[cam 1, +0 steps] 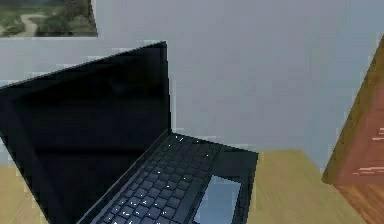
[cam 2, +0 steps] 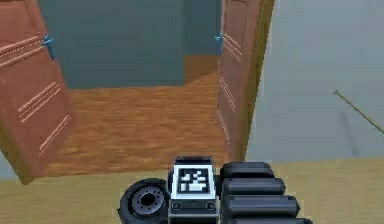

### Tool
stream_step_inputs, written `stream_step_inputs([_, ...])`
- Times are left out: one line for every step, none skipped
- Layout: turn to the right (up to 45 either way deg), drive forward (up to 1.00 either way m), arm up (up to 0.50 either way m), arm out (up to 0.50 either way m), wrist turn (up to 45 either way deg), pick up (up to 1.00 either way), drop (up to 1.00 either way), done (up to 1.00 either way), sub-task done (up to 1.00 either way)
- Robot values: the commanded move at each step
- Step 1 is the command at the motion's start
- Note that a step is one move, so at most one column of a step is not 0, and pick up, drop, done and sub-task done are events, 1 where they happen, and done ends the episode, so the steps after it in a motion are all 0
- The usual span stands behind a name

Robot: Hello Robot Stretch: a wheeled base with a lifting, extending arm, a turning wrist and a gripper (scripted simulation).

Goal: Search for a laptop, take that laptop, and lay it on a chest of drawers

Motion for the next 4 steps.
stream_step_inputs([0.0, 0.5, 0.0, 0.0, 0.0, 0.0, 0.0, 0.0, 0.0])
stream_step_inputs([-36.0, 0.0, 0.0, 0.0, 0.0, 0.0, 0.0, 0.0, 0.0])
stream_step_inputs([0.0, 0.65, 0.0, 0.0, 0.0, 0.0, 0.0, 0.0, 0.0])
stream_step_inputs([-45.0, 0.0, 0.0, 0.0, 0.0, 0.0, 0.0, 0.0, 0.0])
